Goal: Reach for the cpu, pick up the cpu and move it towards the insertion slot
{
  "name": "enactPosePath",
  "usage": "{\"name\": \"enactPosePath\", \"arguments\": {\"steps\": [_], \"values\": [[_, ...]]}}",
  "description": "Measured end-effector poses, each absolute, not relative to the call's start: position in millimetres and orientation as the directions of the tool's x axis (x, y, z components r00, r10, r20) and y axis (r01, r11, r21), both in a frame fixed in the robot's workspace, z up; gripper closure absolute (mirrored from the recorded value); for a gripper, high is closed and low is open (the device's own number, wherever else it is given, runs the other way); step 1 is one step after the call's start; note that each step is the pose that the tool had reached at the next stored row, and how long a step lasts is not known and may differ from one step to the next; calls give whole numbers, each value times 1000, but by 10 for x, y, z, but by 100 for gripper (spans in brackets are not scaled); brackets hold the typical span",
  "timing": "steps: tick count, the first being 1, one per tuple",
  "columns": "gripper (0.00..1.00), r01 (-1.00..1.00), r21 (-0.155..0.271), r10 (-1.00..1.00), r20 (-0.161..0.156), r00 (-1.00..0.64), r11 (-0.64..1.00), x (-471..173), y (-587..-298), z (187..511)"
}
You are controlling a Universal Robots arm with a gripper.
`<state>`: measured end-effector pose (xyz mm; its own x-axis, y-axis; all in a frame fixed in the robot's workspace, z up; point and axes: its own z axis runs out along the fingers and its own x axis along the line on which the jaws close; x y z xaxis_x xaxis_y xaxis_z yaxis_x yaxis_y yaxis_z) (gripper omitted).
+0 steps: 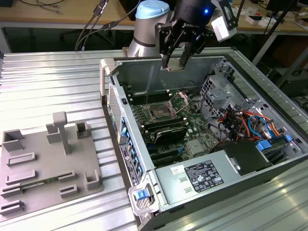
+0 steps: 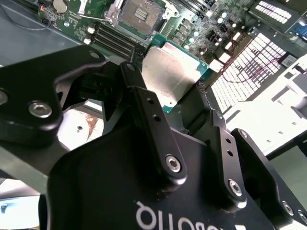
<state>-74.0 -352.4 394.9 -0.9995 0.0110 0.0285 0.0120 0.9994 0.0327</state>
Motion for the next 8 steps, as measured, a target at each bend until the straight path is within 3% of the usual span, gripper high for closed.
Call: {"name": "enactPosePath", "arguments": {"steps": [8], "values": [[45, 34, 33, 33, 28, -999, 999, -665, -3474, 3943]]}}
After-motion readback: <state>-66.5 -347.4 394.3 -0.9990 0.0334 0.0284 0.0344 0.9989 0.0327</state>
